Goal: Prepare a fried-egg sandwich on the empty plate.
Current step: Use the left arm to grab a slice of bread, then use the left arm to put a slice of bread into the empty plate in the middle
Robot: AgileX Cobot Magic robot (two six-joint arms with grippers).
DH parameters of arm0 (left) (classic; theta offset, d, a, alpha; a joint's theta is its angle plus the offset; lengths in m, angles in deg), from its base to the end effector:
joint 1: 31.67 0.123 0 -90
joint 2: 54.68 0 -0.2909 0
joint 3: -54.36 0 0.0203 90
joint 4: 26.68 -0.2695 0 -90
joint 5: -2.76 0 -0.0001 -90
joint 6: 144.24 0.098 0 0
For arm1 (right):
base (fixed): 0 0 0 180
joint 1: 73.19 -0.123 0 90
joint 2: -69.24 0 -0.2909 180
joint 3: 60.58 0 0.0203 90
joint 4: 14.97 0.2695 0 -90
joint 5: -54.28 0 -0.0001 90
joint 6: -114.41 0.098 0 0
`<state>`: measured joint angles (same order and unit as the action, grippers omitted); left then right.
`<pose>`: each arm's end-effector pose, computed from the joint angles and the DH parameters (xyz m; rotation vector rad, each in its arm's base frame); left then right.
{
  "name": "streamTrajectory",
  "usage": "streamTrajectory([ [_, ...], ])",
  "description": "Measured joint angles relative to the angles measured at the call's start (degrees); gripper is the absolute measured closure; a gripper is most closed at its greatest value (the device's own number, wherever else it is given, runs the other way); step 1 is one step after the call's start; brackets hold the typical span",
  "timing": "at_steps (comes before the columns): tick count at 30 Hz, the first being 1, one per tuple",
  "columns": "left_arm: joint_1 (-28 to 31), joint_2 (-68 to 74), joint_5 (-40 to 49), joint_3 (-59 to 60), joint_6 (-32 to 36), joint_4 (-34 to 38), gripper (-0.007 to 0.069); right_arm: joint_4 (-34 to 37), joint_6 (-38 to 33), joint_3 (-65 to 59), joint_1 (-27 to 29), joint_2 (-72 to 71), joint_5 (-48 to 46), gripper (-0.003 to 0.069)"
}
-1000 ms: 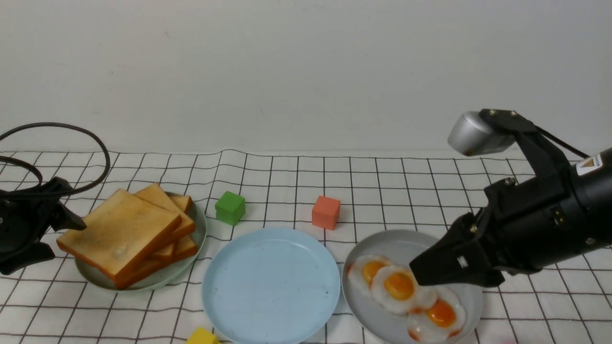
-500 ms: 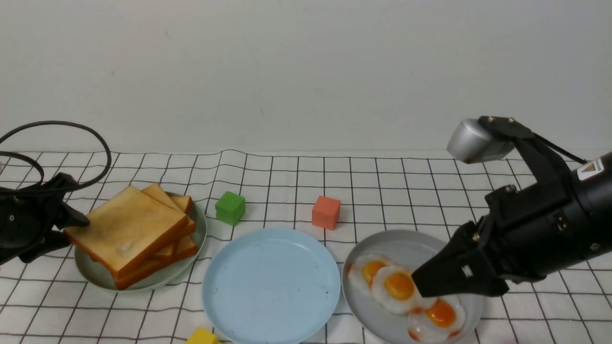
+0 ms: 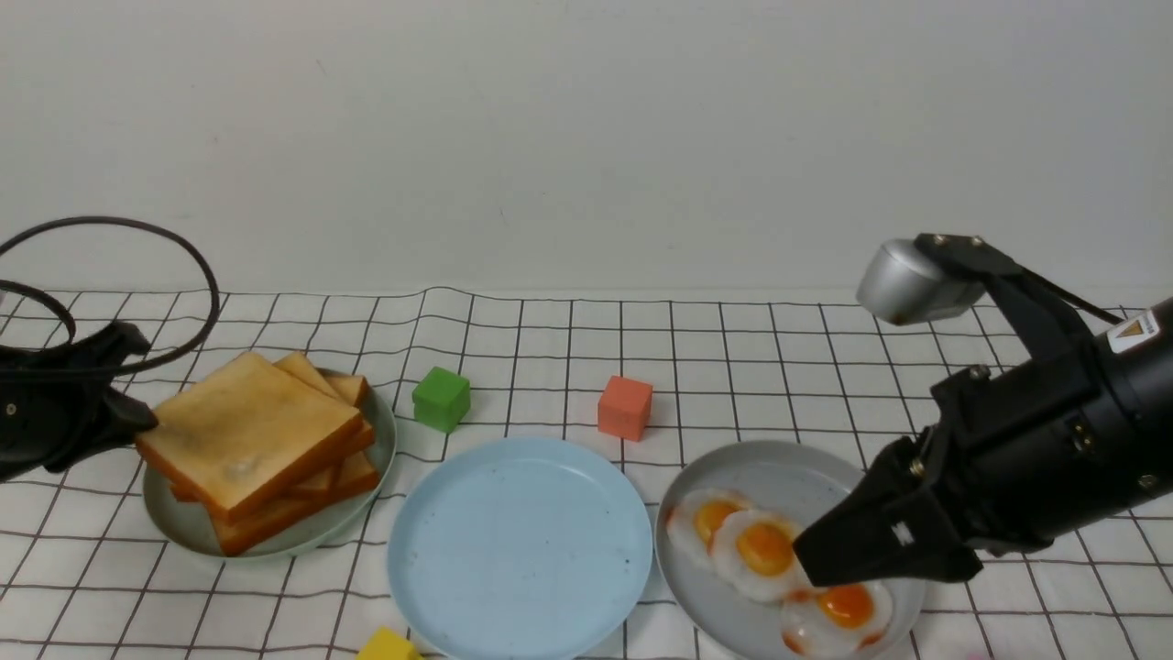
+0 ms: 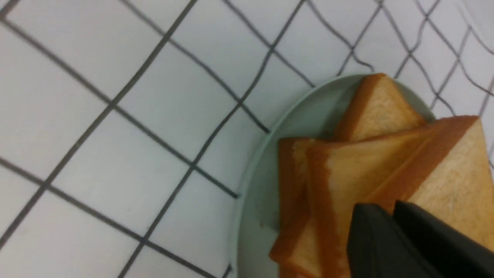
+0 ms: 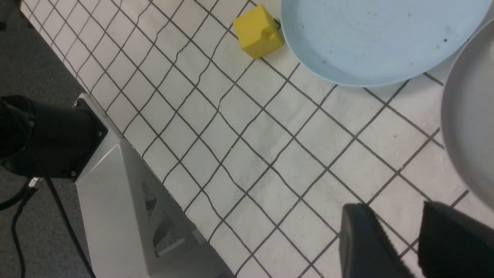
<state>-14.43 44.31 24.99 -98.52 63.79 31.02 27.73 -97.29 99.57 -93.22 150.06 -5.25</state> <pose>0.3309 0.0698 0.1984 -0.7801 2.2821 -0.4764 0.2241 0.1427 0.3100 -0.7997 2.4718 0.9053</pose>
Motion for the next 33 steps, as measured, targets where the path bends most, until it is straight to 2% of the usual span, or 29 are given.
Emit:
streamTrajectory([
  [1,0.0,0.0,0.23,-0.1,0.29,0.0,0.0592,0.0,0.0,0.0,0.0,0.0,-0.01,0.0418],
  [5,0.0,-5.27,9.4,-4.12,9.54,0.51,0.0592,0.0,0.0,0.0,0.0,0.0,-0.06,0.0418],
  [6,0.0,-5.43,9.4,-4.31,9.54,0.51,0.0592,0.0,0.0,0.0,0.0,0.0,-0.05,0.0418],
  [8,0.0,-6.58,19.2,-6.21,18.19,5.17,0.0592,0.0,0.0,0.0,0.0,0.0,-0.05,0.0418],
  [11,-1.08,-6.52,27.79,-6.63,26.0,10.09,0.0592,0.0,0.0,0.0,0.0,0.0,-0.07,0.0418],
  [13,-3.86,-5.27,31.64,-6.86,30.09,11.77,0.0592,0.0,0.0,0.0,0.0,0.0,-0.07,0.0418],
  [14,-4.62,-4.92,31.79,-6.86,30.34,11.83,0.0592,0.0,0.0,0.0,0.0,0.0,-0.07,0.0418],
  [16,-10.44,-2.05,31.91,-6.86,32.02,11.9,0.0592,0.0,0.0,0.0,0.0,0.0,0.52,0.0418],
  [21,-19.34,5.66,26.71,-6.86,33.52,11.67,0.0592,0.0,-1.36,0.0,0.0,0.0,2.92,0.0418],
  [25,-21.4,10.43,23.07,-6.86,34.19,12.15,0.0592,0.0,-5.38,0.0,0.0,0.0,2.93,0.0418],
  [33,-21.41,15.29,18.83,-6.86,37.68,18.46,0.0592,1.74,-10.32,0.0,0.0,0.0,2.93,0.0418],
])
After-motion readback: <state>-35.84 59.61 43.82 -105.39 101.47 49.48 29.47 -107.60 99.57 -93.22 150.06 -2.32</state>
